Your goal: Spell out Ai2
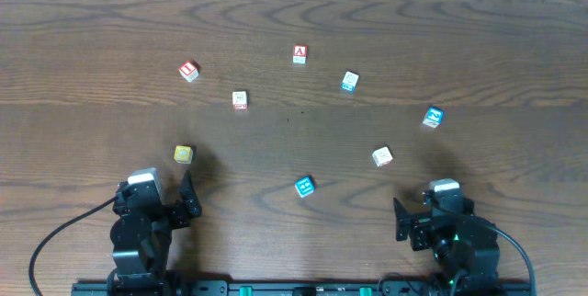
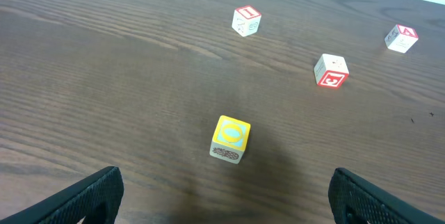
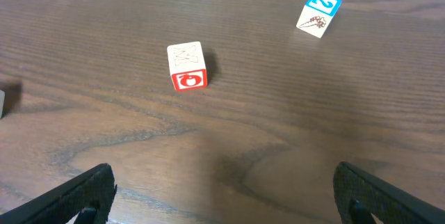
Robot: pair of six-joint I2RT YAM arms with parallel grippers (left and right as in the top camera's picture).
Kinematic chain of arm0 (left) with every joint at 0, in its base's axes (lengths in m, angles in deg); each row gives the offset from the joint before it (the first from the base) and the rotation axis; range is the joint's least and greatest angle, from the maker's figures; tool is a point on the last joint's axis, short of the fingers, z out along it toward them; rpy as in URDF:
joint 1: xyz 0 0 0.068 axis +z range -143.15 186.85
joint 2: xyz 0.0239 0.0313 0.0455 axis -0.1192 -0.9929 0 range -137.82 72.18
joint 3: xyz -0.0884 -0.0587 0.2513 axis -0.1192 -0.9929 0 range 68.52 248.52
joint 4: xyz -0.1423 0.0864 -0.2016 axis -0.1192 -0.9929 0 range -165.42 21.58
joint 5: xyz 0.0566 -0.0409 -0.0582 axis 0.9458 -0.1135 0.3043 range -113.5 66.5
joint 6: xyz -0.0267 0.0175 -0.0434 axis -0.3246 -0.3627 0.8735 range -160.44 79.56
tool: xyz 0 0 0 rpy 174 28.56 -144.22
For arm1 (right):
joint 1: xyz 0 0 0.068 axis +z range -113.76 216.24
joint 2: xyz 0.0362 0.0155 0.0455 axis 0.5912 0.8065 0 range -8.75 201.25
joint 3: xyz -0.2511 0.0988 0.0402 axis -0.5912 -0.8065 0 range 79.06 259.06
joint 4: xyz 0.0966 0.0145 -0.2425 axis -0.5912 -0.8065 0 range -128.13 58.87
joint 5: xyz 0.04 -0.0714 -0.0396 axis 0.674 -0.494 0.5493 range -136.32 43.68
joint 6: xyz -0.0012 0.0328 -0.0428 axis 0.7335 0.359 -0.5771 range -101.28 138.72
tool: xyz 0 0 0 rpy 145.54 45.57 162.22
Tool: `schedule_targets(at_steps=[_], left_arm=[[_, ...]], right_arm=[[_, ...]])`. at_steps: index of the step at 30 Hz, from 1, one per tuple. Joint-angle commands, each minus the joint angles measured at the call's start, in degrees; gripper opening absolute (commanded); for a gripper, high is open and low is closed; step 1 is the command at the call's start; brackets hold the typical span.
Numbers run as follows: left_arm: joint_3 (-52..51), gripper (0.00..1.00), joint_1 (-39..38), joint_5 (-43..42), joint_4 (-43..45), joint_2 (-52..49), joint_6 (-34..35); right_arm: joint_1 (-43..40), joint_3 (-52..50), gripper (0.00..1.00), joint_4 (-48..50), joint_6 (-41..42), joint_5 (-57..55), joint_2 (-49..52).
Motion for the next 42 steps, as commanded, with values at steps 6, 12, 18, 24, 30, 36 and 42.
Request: schedule_targets(at_steps=[6,12,18,24,30,36,42], left_arm=[[-0.96,0.95,0.13,0.00,0.17,0.48,-0.63],[-0.96,0.95,0.13,0.02,0.20,0.48,-0.63],[-0.98,0.95,0.13,0.11,0.55,0.48,-0.85],[-0.98,0.95,0.13,-2.78,7.15,0.48,-0.81],[-0.98,0.95,0.13,-6.62,15.80,0.48,-0.74],[-0.98,0.95,0.13,-5.75,17.66,0.48,-0.52],[-0.98,0.95,0.11,-9.22,17.42,0.42,-0.59]], right_arm=[[-0.50,-0.63,0.99,0.13,-0.04,0.68,-0.61],[-0.50,-0.63,0.99,0.15,-0.04,0.68,-0.61],[-0.33,-0.63,0.99,0.15,-0.04,0.68,-0.61],[-0.33,-0.63,0.99,0.13,-0.04,0.68,-0.61],[-0.33,-0.63,0.99,0.13,-0.04,0.68,-0.61],[-0.33,-0.63,0.99,0.15,-0.04,0.68,-0.61],[-0.33,-0.63,0.99,0.15,-0.04,0.68,-0.61]])
